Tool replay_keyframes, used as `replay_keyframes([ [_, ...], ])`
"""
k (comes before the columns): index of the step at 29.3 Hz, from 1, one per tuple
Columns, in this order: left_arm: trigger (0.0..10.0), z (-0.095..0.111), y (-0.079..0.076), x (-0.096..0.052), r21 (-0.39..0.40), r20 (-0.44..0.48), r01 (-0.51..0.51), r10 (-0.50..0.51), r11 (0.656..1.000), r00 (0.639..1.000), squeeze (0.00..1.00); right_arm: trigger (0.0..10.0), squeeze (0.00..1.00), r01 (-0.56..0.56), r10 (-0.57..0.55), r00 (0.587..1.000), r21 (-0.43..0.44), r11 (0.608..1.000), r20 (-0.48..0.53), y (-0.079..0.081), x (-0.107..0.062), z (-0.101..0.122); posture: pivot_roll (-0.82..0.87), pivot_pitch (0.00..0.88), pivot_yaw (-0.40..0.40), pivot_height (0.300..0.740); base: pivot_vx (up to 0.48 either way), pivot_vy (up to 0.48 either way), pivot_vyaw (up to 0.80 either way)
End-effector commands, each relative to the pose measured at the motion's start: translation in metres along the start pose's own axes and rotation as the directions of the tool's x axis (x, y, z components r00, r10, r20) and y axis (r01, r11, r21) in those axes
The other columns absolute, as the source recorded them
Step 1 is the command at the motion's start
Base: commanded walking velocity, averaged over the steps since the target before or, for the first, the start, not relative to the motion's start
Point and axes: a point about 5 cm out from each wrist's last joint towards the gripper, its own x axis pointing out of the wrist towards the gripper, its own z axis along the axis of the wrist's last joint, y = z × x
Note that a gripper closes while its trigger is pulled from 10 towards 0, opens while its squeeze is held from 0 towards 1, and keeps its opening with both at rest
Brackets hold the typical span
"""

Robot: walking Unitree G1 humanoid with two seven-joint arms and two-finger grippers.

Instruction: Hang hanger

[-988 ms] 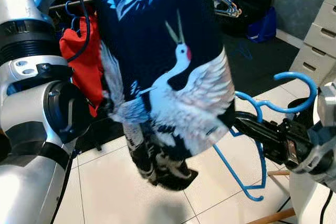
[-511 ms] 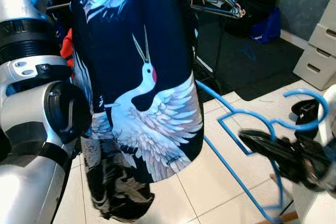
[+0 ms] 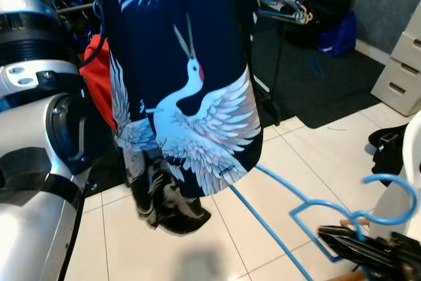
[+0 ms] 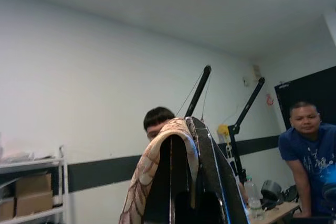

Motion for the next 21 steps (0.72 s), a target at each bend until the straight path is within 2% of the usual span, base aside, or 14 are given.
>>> replay_keyframes([
  [1,10.0,0.007,-0.006,0.009,0.015,0.017,0.055,-0.055,0.998,0.998,0.0,10.0,0.0,0.035,-0.035,0.999,-0.024,0.999,0.011,-0.008,0.009,-0.003,-0.03,0.081,0.112,0.74,0.0,0.0,0.0],
  [2,10.0,0.007,-0.006,0.009,0.015,0.017,0.055,-0.055,0.998,0.998,0.0,10.0,0.0,0.035,-0.035,0.999,-0.024,0.999,0.011,-0.008,0.009,-0.003,-0.03,0.081,0.112,0.74,0.0,0.0,0.0],
  [5,10.0,0.005,-0.008,0.015,0.006,0.015,0.081,-0.081,0.997,0.997,0.0,10.0,0.0,0.064,-0.057,0.994,-0.074,0.995,0.093,-0.026,0.032,0.007,-0.01,0.079,0.107,0.74,0.0,0.0,0.0],
  [12,10.0,0.006,-0.014,0.021,0.006,0.012,0.107,-0.107,0.994,0.994,0.0,10.0,0.0,0.12,-0.097,0.979,-0.125,0.985,0.177,-0.047,0.05,0.022,0.01,0.079,0.099,0.74,0.0,0.0,0.0],
  [16,10.0,0.007,-0.016,0.023,0.014,0.01,0.115,-0.115,0.993,0.993,0.0,10.0,0.0,0.137,-0.11,0.976,-0.135,0.981,0.189,-0.053,0.057,0.026,0.01,0.079,0.095,0.74,0.0,0.0,0.0],
  [21,10.0,0.008,-0.018,0.024,0.02,0.003,0.118,-0.118,0.993,0.993,0.0,10.0,0.0,0.16,-0.139,0.98,-0.154,0.975,0.143,-0.059,0.062,0.023,0.02,0.079,0.09,0.74,0.0,0.0,0.0],
])
